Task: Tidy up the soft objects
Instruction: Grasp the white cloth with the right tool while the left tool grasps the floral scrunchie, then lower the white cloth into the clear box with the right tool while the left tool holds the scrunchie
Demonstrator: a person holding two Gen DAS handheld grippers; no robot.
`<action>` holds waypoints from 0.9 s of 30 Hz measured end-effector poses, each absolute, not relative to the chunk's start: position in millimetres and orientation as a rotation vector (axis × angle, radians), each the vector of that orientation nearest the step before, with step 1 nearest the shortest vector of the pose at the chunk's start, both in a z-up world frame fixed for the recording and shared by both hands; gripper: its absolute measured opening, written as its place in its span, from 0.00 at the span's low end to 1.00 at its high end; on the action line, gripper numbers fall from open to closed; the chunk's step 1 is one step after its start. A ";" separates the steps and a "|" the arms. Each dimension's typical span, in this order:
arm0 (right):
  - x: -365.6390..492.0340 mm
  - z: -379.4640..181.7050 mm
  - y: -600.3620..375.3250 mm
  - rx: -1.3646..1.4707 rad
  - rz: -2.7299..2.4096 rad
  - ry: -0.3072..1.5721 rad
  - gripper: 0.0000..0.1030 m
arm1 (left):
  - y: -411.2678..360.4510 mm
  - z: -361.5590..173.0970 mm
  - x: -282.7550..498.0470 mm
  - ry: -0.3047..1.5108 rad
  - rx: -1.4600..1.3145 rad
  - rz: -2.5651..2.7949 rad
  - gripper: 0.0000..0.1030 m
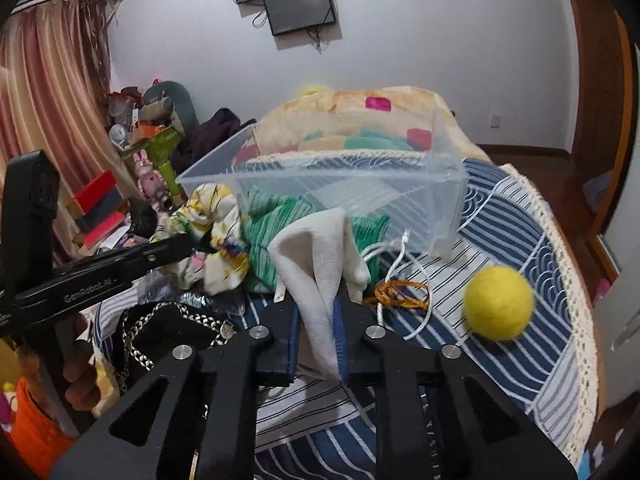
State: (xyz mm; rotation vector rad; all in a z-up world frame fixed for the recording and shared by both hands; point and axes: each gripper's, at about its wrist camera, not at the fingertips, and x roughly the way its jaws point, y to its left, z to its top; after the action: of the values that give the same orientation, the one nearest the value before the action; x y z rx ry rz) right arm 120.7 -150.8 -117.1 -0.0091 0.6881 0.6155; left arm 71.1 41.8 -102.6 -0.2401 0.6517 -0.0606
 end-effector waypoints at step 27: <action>127.9 -43.2 -159.8 0.044 0.566 0.444 0.12 | 48.9 -72.3 114.5 0.622 -0.261 -0.137 0.10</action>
State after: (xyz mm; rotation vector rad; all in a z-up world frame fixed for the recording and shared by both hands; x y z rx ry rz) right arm 127.9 -159.8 -43.2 0.0441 0.4444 0.5656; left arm 114.5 48.9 -72.3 -0.2608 0.6224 -0.1372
